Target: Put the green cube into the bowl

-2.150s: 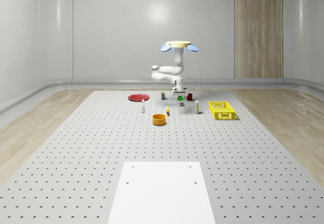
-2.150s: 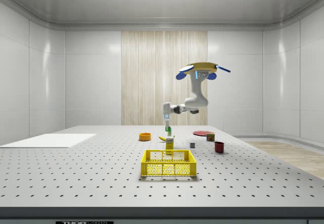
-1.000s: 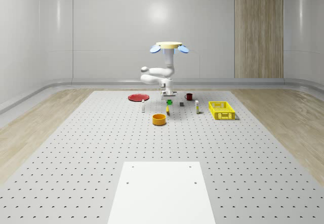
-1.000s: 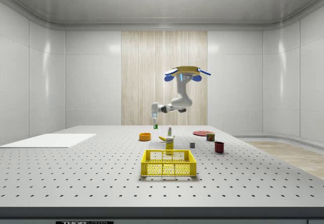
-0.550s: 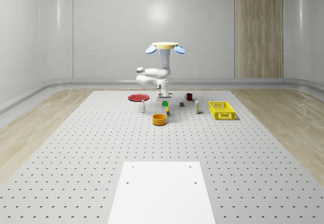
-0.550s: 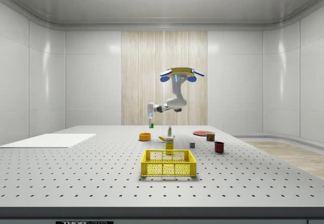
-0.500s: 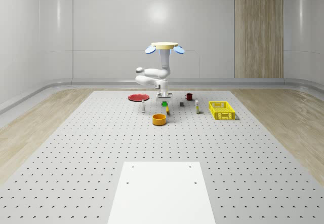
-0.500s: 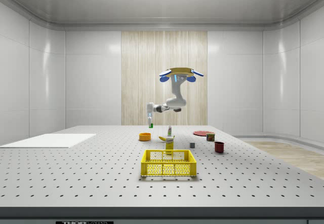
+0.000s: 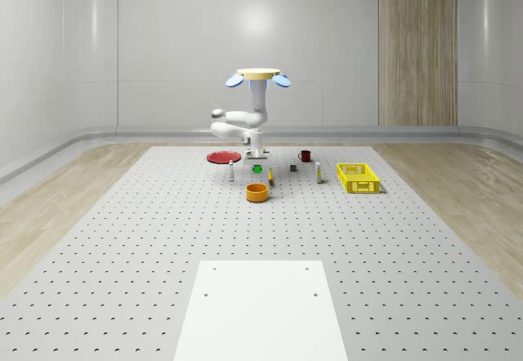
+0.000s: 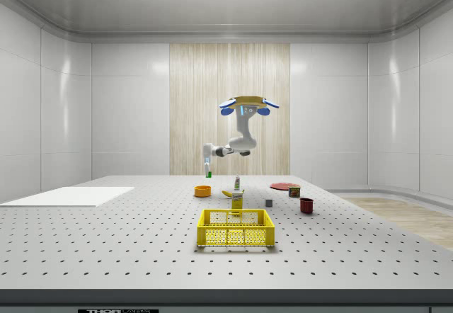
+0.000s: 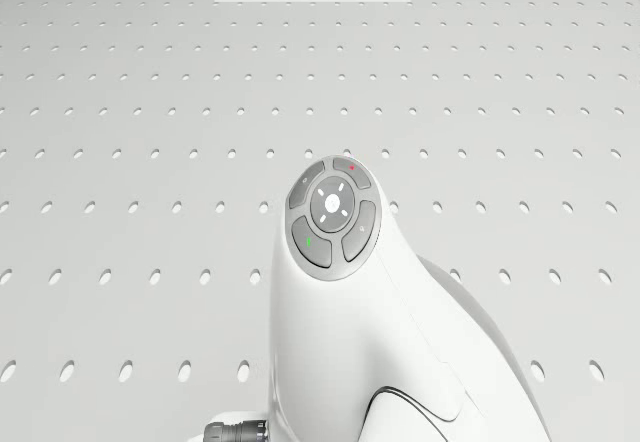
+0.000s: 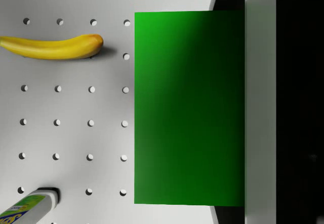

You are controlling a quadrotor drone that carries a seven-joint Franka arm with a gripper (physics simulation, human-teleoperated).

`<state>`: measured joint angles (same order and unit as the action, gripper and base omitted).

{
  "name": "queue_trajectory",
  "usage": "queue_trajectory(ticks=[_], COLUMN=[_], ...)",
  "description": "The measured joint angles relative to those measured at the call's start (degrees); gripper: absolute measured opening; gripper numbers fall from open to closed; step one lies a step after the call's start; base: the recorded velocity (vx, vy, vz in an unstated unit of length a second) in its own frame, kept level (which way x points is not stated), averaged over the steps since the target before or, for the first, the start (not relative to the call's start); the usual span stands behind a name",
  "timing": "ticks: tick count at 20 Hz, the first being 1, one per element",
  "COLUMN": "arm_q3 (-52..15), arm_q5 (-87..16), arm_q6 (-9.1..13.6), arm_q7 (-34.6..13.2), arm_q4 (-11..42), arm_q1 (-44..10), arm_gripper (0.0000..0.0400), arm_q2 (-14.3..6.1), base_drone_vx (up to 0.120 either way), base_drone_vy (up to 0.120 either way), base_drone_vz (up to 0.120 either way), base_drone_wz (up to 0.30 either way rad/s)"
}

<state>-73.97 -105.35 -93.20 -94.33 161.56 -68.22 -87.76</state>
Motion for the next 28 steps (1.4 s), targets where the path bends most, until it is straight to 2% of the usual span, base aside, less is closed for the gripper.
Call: queue_trajectory(ticks=[6, 11, 14, 16, 23, 28], arm_q3=[0.0, 0.0, -0.1, -0.1, -0.1, 2.3], arm_q5=[0.1, 0.2, 0.2, 0.2, 0.3, -1.9], arm_q6=[-0.2, -0.4, -0.4, -0.5, -0.7, -1.7], arm_q7=[-0.1, -0.1, -0.1, -0.1, -0.2, 0.3], arm_q4=[0.0, 0.0, 0.0, 0.0, 0.0, -0.7], arm_q1=[-0.1, -0.1, -0.1, -0.2, -0.2, -0.7], arm_gripper=[0.0250, 0.0250, 0.0250, 0.0250, 0.0250, 0.0250], arm_q2=[-0.2, -0.4, -0.5, -0.5, -0.7, -0.8], base_drone_vx=[0.120, 0.120, 0.107, 0.000, 0.000, 0.000], base_drone_vy=[0.000, 0.000, 0.000, 0.000, 0.000, 0.000], base_drone_vz=[0.000, -0.096, 0.000, 0.000, -0.120, -0.008], base_drone_wz=[0.000, 0.000, 0.000, 0.000, 0.000, 0.000])
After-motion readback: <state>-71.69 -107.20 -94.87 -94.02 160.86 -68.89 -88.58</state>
